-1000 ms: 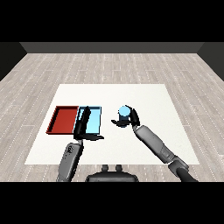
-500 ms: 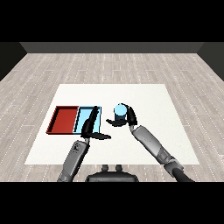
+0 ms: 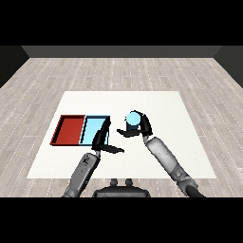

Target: Pick the blue can and put it in the blue box

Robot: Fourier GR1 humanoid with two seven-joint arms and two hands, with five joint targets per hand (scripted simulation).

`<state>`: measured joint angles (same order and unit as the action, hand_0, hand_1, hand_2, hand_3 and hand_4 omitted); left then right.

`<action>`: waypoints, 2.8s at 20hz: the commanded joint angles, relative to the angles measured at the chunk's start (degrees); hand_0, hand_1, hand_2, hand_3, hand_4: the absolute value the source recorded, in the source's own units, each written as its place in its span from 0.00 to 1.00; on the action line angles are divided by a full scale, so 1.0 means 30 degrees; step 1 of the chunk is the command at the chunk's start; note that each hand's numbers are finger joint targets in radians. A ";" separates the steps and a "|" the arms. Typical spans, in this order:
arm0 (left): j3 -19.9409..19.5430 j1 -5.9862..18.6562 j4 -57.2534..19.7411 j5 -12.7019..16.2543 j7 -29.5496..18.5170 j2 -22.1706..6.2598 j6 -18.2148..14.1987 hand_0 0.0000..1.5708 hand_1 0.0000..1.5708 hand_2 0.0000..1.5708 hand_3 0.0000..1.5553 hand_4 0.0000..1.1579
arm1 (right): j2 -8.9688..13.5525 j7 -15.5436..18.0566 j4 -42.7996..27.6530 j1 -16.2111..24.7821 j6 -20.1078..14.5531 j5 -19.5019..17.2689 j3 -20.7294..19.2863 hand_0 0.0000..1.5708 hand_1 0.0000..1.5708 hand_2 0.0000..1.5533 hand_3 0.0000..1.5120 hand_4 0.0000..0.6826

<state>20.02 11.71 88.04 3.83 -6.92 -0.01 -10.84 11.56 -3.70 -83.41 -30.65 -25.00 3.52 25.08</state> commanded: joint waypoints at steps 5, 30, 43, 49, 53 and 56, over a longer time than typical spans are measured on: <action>0.0730 0.0244 -0.1049 0.0399 -0.1111 0.0003 -0.0628 0.00 0.00 0.00 0.00 0.00 | -0.2347 0.0315 0.0822 0.0602 0.0736 -0.2525 -0.0779 0.93 0.93 0.93 0.91 0.86; 0.0837 0.4494 -0.6600 0.2561 -0.1423 0.0003 -0.1799 0.00 0.00 0.00 0.00 0.00 | -0.3844 -0.1602 -0.0087 0.0305 0.4121 -0.4813 -0.2457 0.95 0.95 0.94 0.91 0.83; 0.2405 0.4456 -0.6866 0.4413 -0.2782 0.0003 -0.2054 0.00 0.00 0.00 0.00 0.00 | -0.3852 0.0033 0.0387 0.0615 0.3045 -0.4020 -0.0681 0.87 0.87 0.93 0.91 0.84; 0.2682 0.4571 -0.8695 0.5026 -0.4741 0.0002 -0.3167 0.00 0.00 0.28 0.00 0.65 | -0.3851 -0.1886 -0.0822 0.0891 0.1603 -0.3998 0.0825 0.98 0.98 0.94 0.91 0.84; 0.2913 0.5210 -0.8567 0.5449 -0.3482 0.0003 -0.4054 1.00 1.00 1.00 0.98 1.00 | -0.3852 -0.2577 -0.1868 0.0290 0.2288 -0.4095 -0.0077 0.95 0.95 0.94 0.91 0.83; 0.2188 0.5062 -0.7622 0.4614 -0.2485 0.0003 -0.4082 1.00 1.00 1.00 0.96 0.99 | -0.3576 -0.1761 -0.2395 0.2286 0.3282 -0.4634 -0.0163 0.95 0.95 0.94 0.91 0.82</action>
<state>29.64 26.53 65.04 18.92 -15.04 0.03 -23.44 0.03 -9.02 -87.57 -28.47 -16.73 -8.65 24.16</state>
